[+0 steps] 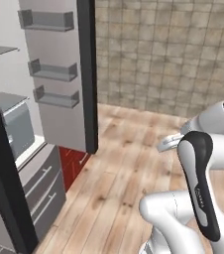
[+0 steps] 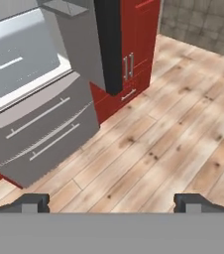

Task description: Retrieve the sausage and cheese from the fridge and place them on the cutting board on the counter.

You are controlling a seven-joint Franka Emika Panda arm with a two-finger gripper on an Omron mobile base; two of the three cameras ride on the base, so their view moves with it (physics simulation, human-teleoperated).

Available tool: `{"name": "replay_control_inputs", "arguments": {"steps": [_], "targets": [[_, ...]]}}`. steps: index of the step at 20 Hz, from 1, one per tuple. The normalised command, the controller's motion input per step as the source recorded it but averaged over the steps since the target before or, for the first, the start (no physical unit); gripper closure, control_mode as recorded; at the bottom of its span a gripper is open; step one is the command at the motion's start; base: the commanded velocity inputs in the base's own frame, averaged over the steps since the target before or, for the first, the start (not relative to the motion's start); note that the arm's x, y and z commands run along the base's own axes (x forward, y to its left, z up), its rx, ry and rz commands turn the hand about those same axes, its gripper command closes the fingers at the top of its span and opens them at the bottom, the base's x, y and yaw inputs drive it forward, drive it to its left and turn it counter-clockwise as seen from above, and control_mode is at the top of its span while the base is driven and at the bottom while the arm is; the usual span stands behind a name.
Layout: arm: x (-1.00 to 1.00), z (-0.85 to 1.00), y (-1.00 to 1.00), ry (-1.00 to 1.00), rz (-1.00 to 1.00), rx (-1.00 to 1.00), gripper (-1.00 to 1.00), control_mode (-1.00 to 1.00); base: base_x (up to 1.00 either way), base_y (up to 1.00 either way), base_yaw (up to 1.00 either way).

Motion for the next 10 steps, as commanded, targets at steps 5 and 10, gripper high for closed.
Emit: {"name": "replay_control_inputs", "arguments": {"steps": [5,10], "targets": [[0.0,0.0,0.0,0.0,0.0,0.0,-1.0,1.0,0.65,-0.11,0.4],[0.0,0.0,0.0,0.0,0.0,0.0,-1.0,1.0,0.58,-0.05,0.54]]}}
